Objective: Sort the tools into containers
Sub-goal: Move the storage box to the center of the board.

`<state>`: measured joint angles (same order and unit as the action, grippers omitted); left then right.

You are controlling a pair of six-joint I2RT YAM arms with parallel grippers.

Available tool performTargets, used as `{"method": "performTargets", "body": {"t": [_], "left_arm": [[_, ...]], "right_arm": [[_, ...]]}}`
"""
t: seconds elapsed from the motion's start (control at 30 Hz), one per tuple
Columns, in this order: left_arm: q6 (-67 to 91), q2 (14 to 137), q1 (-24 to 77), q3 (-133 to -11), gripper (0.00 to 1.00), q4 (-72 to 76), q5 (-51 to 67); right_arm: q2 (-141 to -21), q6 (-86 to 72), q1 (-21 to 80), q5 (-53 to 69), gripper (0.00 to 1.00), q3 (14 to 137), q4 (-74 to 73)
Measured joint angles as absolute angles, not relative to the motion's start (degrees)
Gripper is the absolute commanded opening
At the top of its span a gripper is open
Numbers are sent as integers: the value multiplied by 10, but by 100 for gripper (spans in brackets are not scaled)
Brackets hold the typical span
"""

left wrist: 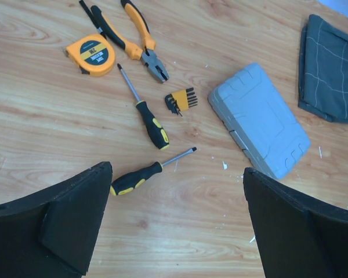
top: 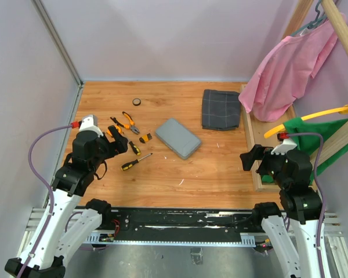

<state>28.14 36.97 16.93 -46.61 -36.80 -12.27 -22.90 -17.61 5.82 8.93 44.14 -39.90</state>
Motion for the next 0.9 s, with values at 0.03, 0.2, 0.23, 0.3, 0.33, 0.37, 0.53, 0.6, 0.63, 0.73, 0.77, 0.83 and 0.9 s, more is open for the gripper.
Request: {"method": "performTargets", "body": {"t": [0.03, 0.2, 0.23, 0.3, 0.33, 0.37, 0.53, 0.6, 0.63, 0.73, 0.77, 0.83, 0.9], "left_arm": [[281, 370, 169, -466, 99, -366, -123], [281, 370, 168, -467, 99, -363, -127], [281, 370, 168, -469, 99, -363, -130], [281, 367, 167, -473, 99, -363, -138], [281, 365, 166, -475, 99, -363, -142], [282, 362, 166, -476, 99, -362, -146], [284, 348, 166, -477, 99, -361, -160], [284, 345, 166, -479, 99, -361, -164], [284, 345, 166, -480, 99, -361, -167], [283, 346, 166, -483, 99, -360, -172], [282, 346, 166, -484, 99, -357, -173], [278, 346, 166, -484, 99, -353, -173], [273, 344, 166, -483, 99, -348, -175]], "right_arm": [[-229, -176, 58, 90, 99, 441, -397], [-229, -176, 51, 95, 99, 441, -391], [-229, -176, 51, 95, 99, 441, -390], [-229, -177, 51, 96, 99, 441, -388], [-229, -177, 51, 96, 99, 441, -388], [-229, -178, 51, 95, 99, 440, -388], [-228, -180, 51, 86, 99, 434, -388], [-228, -180, 51, 86, 99, 433, -388], [-228, -180, 51, 88, 99, 433, -388], [-231, -180, 50, 100, 99, 433, -388], [-234, -182, 49, 106, 99, 433, -388], [-239, -189, 48, 121, 99, 430, -382], [-242, -200, 48, 138, 99, 416, -366]]}}
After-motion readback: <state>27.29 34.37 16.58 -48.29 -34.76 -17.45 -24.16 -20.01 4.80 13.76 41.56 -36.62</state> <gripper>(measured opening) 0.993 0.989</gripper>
